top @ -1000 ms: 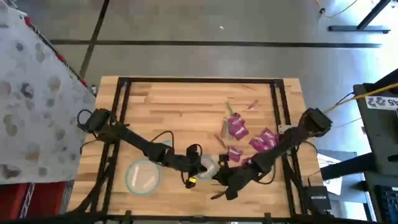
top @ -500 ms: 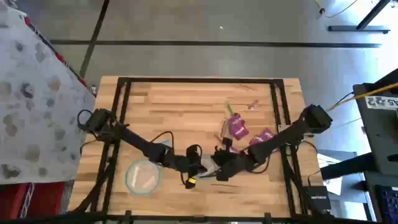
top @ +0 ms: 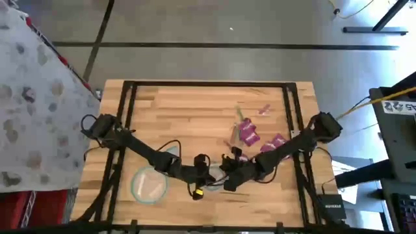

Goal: Sort candy
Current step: Close the top small transparent bin

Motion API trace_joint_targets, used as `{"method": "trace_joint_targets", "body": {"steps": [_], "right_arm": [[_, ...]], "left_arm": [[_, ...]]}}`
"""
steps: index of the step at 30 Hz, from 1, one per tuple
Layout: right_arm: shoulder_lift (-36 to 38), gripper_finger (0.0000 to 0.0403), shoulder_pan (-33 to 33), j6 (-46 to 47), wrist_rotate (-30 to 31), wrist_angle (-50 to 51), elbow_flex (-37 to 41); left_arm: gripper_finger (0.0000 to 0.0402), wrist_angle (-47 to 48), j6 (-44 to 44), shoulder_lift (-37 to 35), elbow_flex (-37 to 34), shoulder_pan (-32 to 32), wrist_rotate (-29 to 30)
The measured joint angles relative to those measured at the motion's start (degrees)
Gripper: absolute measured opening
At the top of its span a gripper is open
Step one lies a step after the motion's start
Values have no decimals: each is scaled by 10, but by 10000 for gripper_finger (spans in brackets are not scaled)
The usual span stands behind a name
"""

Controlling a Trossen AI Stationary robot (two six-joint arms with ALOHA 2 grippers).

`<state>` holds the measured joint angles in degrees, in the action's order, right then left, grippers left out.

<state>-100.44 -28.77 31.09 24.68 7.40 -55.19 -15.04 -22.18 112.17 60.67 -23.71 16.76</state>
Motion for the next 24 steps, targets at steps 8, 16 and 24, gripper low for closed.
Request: {"method": "trace_joint_targets", "body": {"steps": [8,16,24], "right_arm": [[-1,0,0,-39,-43,-11,0],[35,0,-11,-27,53,74,-1],[103,0,-46,-31,111,113,-2]], "left_arm": [[5,-22,6,13,2,-1,9],[5,-25,12,14,2,1,20],[5,-24,58,17,2,17,93]]}}
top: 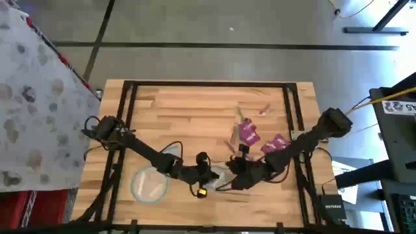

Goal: Sort candy
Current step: Close the top small transparent bin

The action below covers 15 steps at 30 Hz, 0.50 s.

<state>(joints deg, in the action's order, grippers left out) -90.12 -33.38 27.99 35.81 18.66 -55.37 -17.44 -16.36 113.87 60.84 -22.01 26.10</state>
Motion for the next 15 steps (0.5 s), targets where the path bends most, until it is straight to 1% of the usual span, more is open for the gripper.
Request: {"method": "trace_joint_targets", "body": {"steps": [5,10,12,15], "right_arm": [[9,0,-20,1,20,15,0],[9,0,-32,13,21,26,0],[9,0,-35,16,21,25,0],[9,0,-35,17,21,25,0]], "left_arm": [[5,18,26,-1,0,34,41],[5,41,39,-9,0,96,47],[5,66,44,-17,0,125,56],[5,130,43,-36,0,177,82]]}}
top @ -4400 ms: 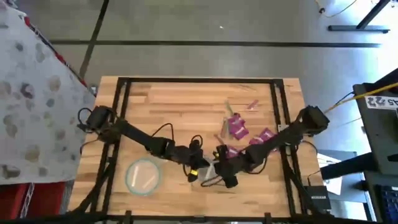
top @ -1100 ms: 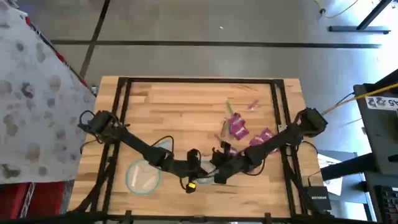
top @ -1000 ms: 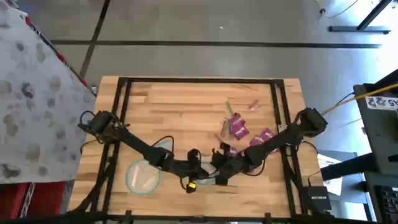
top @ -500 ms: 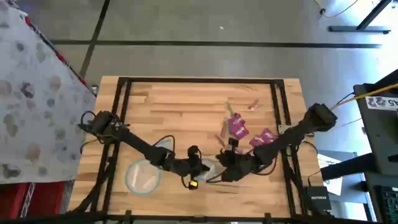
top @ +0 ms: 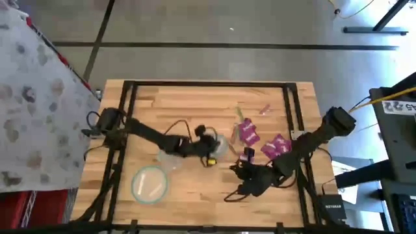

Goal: Sort candy
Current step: Close the top small transparent bin, then open the bottom small transparent bin

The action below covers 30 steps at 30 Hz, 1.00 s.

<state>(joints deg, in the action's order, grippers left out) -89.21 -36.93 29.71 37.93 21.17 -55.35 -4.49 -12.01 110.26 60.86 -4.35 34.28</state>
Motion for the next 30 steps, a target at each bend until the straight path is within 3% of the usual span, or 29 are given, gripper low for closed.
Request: {"method": "trace_joint_targets", "body": {"steps": [6,11,14,21,27,30], "right_arm": [[0,0,0,1,0,-4,0],[0,0,-12,17,1,-4,0],[0,0,-22,19,13,-4,0],[0,0,-25,20,36,-6,0],[-4,0,-24,20,37,-7,1],[-14,0,-24,20,38,-13,0]], "left_arm": [[5,132,6,-42,0,112,45],[5,251,-1,-88,-7,187,129],[5,282,6,-133,-11,202,122],[5,295,46,-266,-9,145,128],[5,356,-2,-358,-8,36,127],[5,402,-15,-381,-8,-35,94]]}}
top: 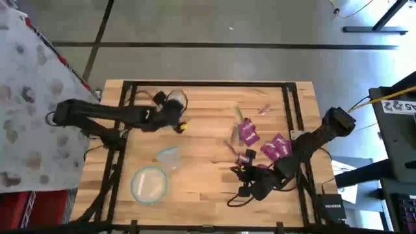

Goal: Sort candy
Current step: Open the bottom small transparent bin

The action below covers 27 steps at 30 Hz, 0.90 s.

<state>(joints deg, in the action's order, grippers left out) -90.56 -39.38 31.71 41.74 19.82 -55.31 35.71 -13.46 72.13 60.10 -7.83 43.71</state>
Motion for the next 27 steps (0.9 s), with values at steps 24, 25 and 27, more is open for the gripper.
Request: {"method": "trace_joint_targets", "body": {"steps": [24,25,27], "right_arm": [[-23,0,0,-36,18,-68,0],[-23,0,0,-41,18,-75,0],[-23,0,1,-57,20,-90,0]], "left_arm": [[170,265,-575,31,1,-380,-272],[170,258,-604,31,-1,-395,-280],[170,244,-651,31,-10,-423,-283]]}}
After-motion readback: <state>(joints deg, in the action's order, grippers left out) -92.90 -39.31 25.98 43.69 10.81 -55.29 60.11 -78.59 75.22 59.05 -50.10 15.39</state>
